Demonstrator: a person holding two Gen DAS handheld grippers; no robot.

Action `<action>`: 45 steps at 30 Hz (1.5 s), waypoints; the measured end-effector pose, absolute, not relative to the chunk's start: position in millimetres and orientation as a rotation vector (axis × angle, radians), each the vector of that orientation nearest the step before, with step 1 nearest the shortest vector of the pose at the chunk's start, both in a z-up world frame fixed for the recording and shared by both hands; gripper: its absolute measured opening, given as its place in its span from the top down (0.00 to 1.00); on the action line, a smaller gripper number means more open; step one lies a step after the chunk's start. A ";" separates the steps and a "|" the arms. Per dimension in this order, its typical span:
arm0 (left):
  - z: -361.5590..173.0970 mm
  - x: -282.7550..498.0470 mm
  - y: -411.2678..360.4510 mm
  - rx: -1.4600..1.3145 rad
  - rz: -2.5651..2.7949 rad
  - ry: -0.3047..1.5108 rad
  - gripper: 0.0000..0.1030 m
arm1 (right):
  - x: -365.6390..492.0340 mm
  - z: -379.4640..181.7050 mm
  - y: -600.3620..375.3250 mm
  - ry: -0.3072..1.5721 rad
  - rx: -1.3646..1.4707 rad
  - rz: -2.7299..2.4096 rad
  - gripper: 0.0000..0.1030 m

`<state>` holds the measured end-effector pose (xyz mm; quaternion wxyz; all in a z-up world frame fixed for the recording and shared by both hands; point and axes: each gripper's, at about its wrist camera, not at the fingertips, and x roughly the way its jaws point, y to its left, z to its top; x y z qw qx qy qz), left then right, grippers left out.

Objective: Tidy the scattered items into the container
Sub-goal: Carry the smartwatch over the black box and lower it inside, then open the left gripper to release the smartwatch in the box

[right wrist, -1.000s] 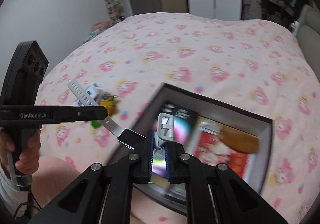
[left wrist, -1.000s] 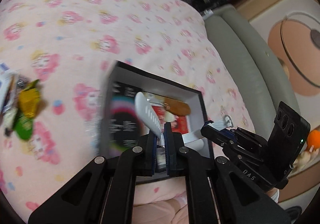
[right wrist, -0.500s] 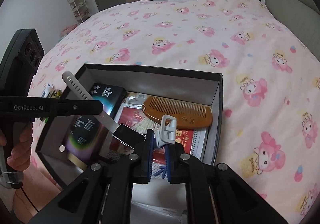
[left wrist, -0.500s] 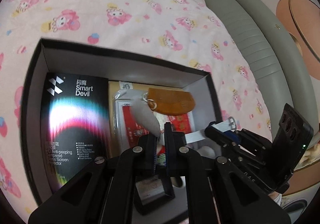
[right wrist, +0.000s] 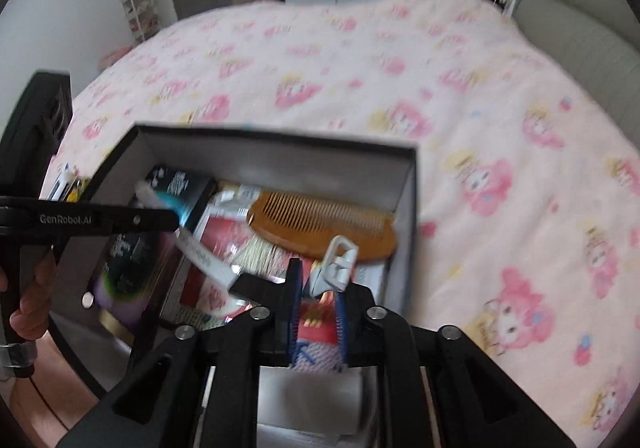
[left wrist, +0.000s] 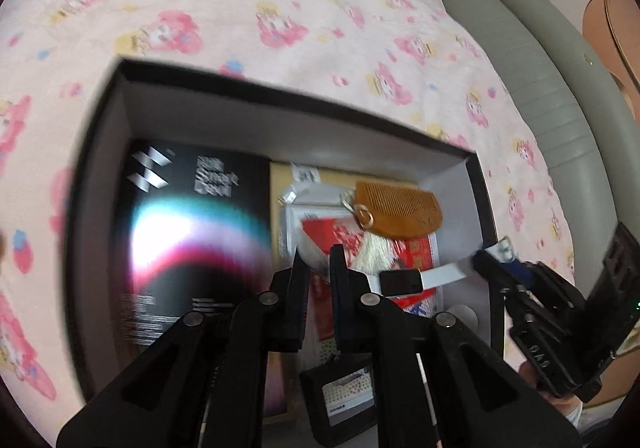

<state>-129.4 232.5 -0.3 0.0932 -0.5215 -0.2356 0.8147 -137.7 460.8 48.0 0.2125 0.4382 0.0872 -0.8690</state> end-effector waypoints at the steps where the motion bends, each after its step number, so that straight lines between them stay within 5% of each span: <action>1: 4.4 -126.6 230.3 -1.536 2.448 -0.688 0.94 | -135.7 53.0 463.2 0.233 1.188 -2.434 0.80; 4: 16.5 -119.7 225.7 -1.503 2.528 -0.647 0.94 | -133.1 59.9 469.2 0.201 1.150 -2.462 0.70; 14: 28.4 -113.9 220.3 -1.437 2.648 -0.630 0.94 | -133.4 79.9 491.2 0.081 1.114 -2.468 0.70; 30: -20.2 -127.6 271.7 -1.668 2.364 -0.456 0.91 | -124.0 33.4 456.8 0.170 1.362 -2.151 0.70; 45: -30.1 -133.8 273.1 -1.711 2.319 -0.501 0.91 | -115.6 41.8 448.0 0.195 1.331 -2.103 0.72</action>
